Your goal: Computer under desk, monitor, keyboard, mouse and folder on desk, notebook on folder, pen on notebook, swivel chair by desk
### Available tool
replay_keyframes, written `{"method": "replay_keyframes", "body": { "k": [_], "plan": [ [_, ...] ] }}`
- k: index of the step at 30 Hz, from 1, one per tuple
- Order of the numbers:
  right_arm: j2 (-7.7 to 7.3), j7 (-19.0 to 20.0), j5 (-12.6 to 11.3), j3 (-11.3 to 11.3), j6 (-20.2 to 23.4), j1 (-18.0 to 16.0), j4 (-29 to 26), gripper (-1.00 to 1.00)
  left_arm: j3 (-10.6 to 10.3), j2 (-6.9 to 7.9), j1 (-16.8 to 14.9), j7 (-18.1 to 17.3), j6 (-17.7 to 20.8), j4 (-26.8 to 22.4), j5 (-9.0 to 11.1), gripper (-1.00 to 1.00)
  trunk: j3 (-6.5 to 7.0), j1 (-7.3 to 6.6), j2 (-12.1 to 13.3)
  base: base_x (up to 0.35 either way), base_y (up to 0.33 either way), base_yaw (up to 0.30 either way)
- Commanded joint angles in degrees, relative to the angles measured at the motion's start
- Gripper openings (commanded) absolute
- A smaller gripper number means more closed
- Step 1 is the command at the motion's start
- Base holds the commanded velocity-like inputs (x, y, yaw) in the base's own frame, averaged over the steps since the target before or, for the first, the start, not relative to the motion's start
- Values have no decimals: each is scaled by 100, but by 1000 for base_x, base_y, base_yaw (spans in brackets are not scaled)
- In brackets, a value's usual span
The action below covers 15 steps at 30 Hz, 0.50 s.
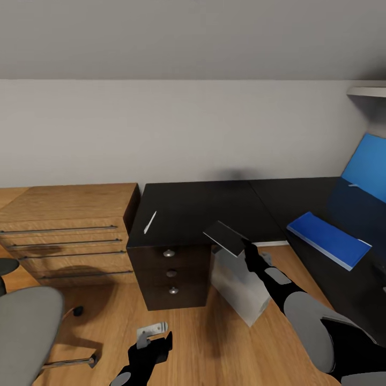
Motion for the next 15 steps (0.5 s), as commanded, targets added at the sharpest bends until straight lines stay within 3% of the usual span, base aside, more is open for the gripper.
{"method": "replay_keyframes", "body": {
  "k": [1,10,12,15],
  "plan": [
    [3,25,-23,-35,35,-4,2,100,-14,5,-6,44,15,-10,30,100,-5,0,-4,0,0,0],
    [4,40,-36,-42,129,-4,10,100,-14,12,-6,44,15,-8,32,100,-5,0,-4,0,0,0],
    [2,39,-41,-43,308,-4,10,100,-14,13,-6,44,15,-8,32,100,-5,0,-4,0,0,0],
    [-22,30,-52,-56,925,-4,4,100,-14,13,-6,44,15,-8,32,100,-5,0,-4,0,0,0]
  ]
}}
